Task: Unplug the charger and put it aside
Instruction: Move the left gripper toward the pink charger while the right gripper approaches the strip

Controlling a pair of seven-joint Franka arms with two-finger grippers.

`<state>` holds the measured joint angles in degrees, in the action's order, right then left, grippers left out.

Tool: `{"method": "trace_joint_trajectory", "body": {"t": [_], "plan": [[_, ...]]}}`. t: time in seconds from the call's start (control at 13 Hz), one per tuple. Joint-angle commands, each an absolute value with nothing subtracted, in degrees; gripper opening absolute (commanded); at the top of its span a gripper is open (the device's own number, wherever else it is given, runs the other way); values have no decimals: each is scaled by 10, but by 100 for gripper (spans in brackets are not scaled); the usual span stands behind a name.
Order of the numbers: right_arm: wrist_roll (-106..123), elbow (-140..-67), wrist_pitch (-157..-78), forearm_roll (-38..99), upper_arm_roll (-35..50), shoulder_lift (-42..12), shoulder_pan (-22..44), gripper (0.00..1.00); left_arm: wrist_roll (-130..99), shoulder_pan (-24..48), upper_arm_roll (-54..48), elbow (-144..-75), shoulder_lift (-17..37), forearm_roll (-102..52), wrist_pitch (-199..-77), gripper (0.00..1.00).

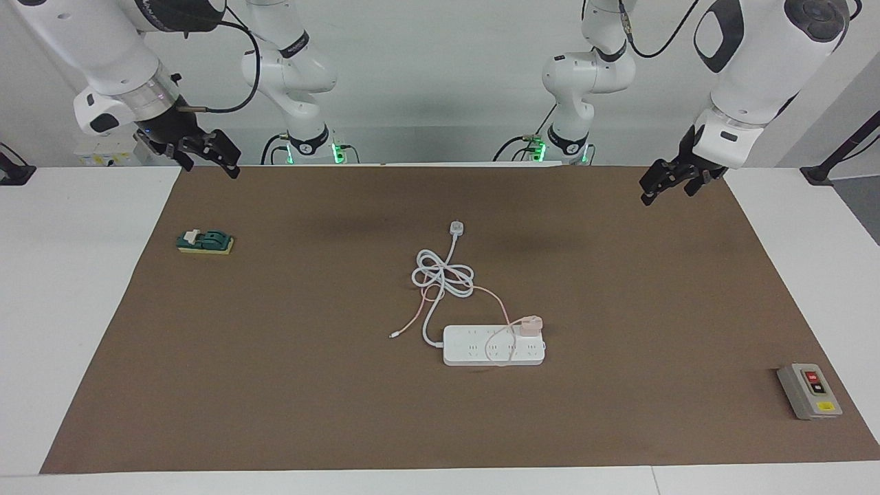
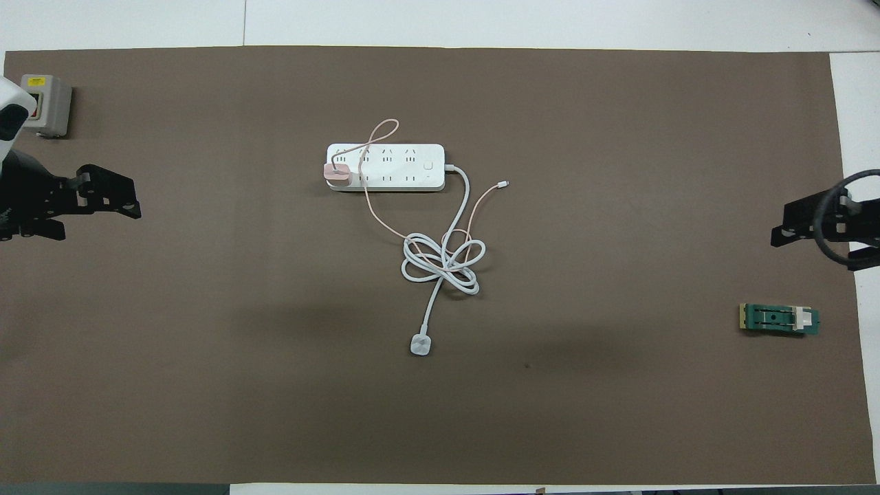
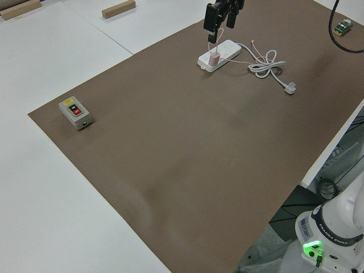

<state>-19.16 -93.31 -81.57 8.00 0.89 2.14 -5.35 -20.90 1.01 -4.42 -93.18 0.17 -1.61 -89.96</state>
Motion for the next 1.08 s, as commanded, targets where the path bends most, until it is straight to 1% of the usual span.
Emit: {"method": "trace_joint_trajectory", "body": {"t": [0.0,0.23,0.46,0.62,0.77,1.0], "plan": [[-325,-963,-843,144,13,6,-50,100,-348,10,-46,-943,1,-27,-906,100],[-433,-963,-888,212,13,-46,-30,100,-583,17,-47,-940,27,-78,-969,100],[-531,-963,-949,286,14,-95,-1,100,-748,44,-47,-938,66,-76,-1001,100],[-589,-966,-1000,330,13,-126,33,100,-848,52,-47,-938,89,-71,-1026,100],[-635,-981,-1059,374,14,-148,66,100,-910,76,-47,-935,120,-38,-1050,100],[-662,-960,-1119,447,14,-212,95,100,-946,104,-47,-933,163,-41,-1059,100]]}}
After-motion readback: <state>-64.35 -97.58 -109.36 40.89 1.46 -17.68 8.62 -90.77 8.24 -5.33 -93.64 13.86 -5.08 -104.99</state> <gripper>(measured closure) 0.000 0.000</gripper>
